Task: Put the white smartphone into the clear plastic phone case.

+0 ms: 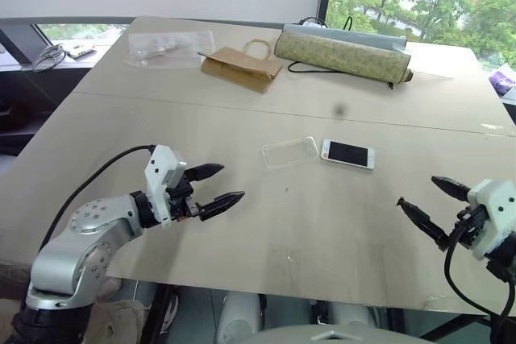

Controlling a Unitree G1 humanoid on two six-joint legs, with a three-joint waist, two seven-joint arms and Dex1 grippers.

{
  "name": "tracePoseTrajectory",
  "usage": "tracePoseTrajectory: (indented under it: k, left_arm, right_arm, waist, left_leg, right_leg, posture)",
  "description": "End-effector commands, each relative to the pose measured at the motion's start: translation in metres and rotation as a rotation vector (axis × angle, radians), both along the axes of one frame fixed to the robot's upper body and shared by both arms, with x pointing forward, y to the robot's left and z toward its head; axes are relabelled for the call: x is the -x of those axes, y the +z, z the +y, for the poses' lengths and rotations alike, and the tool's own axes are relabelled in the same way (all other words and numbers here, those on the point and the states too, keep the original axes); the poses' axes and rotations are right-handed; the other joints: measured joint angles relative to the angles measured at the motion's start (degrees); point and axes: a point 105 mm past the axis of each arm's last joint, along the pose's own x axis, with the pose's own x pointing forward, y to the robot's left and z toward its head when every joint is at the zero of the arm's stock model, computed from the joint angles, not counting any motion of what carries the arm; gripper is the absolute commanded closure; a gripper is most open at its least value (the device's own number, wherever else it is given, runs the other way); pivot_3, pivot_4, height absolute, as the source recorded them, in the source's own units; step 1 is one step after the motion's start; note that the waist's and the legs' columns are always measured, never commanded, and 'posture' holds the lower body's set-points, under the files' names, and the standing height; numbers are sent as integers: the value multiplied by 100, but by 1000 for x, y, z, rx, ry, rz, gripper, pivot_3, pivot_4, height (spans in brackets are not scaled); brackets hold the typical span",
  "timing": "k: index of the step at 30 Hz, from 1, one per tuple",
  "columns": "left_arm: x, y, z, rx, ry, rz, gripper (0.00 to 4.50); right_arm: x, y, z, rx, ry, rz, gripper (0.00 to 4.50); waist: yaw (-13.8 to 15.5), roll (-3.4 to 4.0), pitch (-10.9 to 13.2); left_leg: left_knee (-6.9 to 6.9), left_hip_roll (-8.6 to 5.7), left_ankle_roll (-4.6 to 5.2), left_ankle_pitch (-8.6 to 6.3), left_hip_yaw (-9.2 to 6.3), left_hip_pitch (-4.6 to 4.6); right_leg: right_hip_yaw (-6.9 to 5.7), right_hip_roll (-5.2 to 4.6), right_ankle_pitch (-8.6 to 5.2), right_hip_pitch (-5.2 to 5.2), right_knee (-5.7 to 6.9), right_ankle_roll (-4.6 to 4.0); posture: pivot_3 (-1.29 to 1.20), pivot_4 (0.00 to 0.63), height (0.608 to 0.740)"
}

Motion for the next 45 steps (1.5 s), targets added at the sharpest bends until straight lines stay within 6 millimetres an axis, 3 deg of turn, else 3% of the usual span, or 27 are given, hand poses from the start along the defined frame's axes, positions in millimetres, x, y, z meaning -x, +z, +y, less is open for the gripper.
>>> tracePoseTrajectory:
  k: [1, 16, 22, 27, 35, 37, 39, 45]
  left_arm:
    - [0, 11, -3, 11, -6, -62, 11]
    - [-20, 16, -11, -39, 42, -161, 11]
    - [-29, 0, -18, -258, 23, -134, 11]
    - [-41, -4, -42, -355, -136, -88, 11]
    - [-81, -5, -75, -437, -293, -29, 11]
    - [-95, -7, -88, -441, -319, -22, 529]
    - [-102, -13, -95, -452, -347, -10, 1340]
    - [-117, -27, -102, -521, -372, 19, 1340]
  right_arm:
    - [-2, 6, 2, 14, 18, -31, 0]
    - [-7, 10, 30, 27, 160, -35, 0]
    - [3, 10, 47, 34, 300, -22, 0]
    - [19, 9, 59, 24, 446, 9, 0]
    - [21, 10, 61, 40, 432, -29, 0]
    - [26, 8, 66, 32, 426, -28, 0]
    - [28, 6, 69, 32, 411, -31, 0]
    - [35, 3, 74, 26, 368, -36, 0]
  waist:
    - [0, 0, 0]
    - [4, 1, -1]
    - [4, 1, -1]
    - [20, 0, -1]
    - [31, -1, -1]
    - [57, -1, -1]
    - [47, 0, -1]
    - [11, -1, -1]
  left_leg:
    - [0, 0, 0, 0, 0, 0]
    - [12, -3, 0, 0, -6, -1]
    - [13, -8, 1, -1, -13, -5]
    - [34, -12, 7, -4, -23, -9]
    - [63, -16, 7, -4, -32, -21]
    - [67, -21, 7, -4, -28, -25]
    - [67, -29, 8, -5, -37, -26]
    - [67, -40, 10, -6, -53, -30]
  right_leg:
    - [0, 0, 0, 0, 0, 0]
    - [-1, 2, 1, 7, 2, 0]
    - [-1, 2, 0, 7, 2, 0]
    - [0, 9, 0, 21, 4, 1]
    - [20, 30, 0, 27, 6, 3]
    - [26, 36, -1, 31, 5, 3]
    - [30, 38, -2, 34, 4, 5]
    - [47, 40, -3, 30, 3, 7]
  posture:
    - [0, 150, 740]
    - [0, 150, 740]
    - [0, 150, 740]
    - [0, 150, 740]
    - [0, 150, 740]
    - [0, 150, 740]
    - [0, 150, 740]
    - [0, 150, 740]
